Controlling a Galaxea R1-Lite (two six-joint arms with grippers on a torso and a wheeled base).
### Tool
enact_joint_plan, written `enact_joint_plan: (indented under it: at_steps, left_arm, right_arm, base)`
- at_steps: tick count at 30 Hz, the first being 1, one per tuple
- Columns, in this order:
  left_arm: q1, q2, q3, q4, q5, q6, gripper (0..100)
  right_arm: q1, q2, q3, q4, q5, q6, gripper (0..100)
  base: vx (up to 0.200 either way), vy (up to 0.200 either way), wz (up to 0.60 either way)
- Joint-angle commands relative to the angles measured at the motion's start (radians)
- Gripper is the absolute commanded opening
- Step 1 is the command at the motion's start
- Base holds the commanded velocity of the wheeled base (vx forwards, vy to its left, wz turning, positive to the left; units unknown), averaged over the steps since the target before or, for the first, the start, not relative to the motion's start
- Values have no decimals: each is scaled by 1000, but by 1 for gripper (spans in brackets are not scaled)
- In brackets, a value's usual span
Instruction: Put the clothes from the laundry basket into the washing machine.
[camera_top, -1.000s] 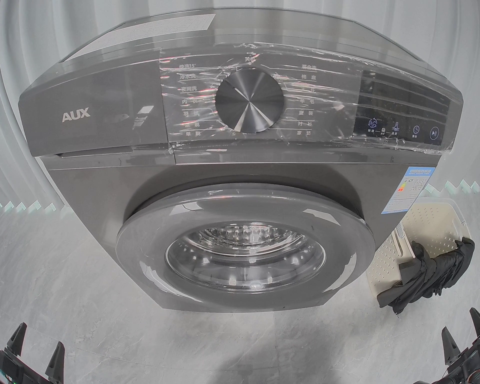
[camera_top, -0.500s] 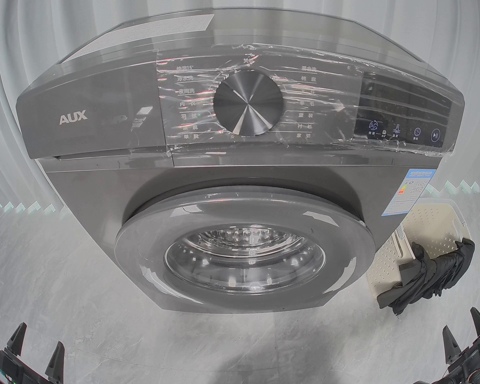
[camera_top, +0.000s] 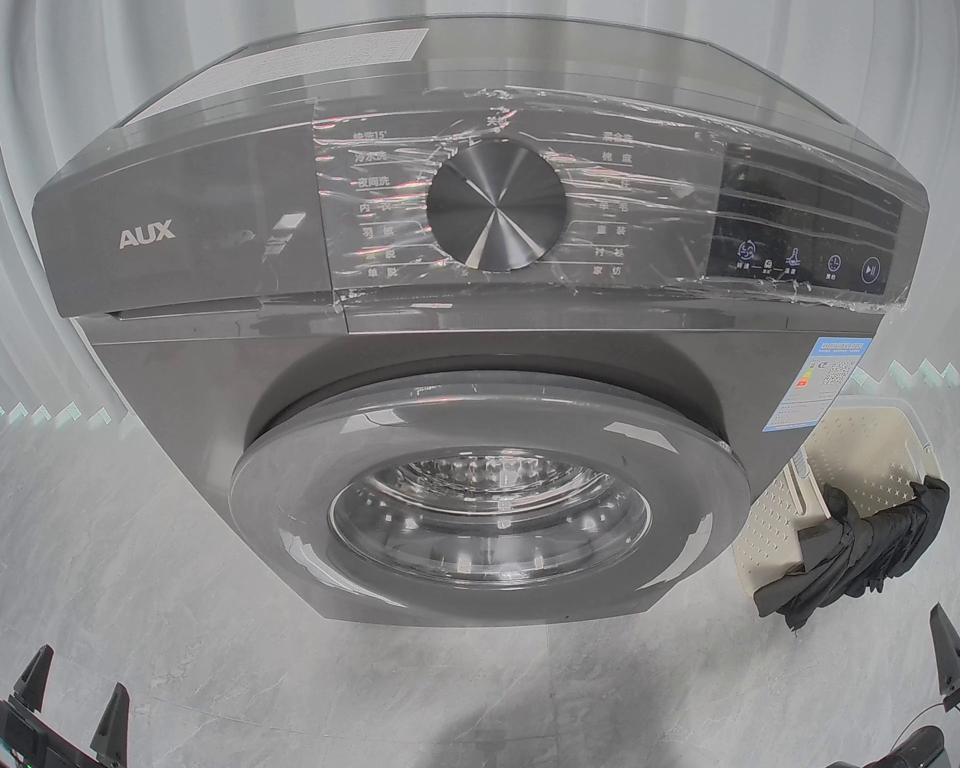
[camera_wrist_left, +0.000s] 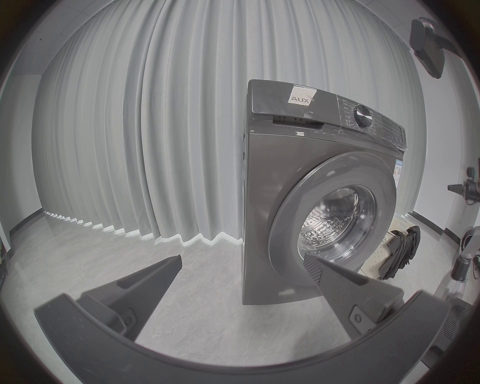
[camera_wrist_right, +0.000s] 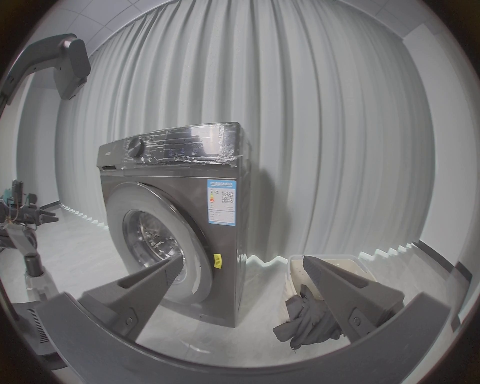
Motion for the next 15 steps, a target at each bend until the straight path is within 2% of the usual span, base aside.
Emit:
enact_joint_plan:
  at_steps: [1, 2, 3, 7, 10, 12, 15]
  left_arm:
    - [0, -18, 18, 0, 0, 1, 100]
    - [0, -18, 18, 0, 0, 1, 100]
    - [0, -18, 18, 0, 0, 1, 100]
    - [0, -18, 18, 0, 0, -1, 100]
    - [0, -18, 18, 0, 0, -2, 100]
    - [0, -18, 18, 0, 0, -2, 100]
    - [0, -18, 18, 0, 0, -2, 100]
  right_arm:
    - [79, 447, -117, -80, 203, -93, 100]
    - [79, 453, -117, -81, 208, -93, 100]
    - [125, 520, -119, -112, 240, -85, 100]
    - [220, 651, -123, -190, 243, -63, 100]
    - [298, 746, -145, -264, 243, -30, 100]
    - [329, 792, -159, -293, 237, -11, 100]
    - [365, 916, -182, -393, 164, 39, 100]
  base:
    - [0, 0, 0]
    - [0, 0, 0]
    - [0, 0, 0]
    - [0, 0, 0]
    - [0, 0, 0]
    - [0, 0, 0]
    - [0, 0, 0]
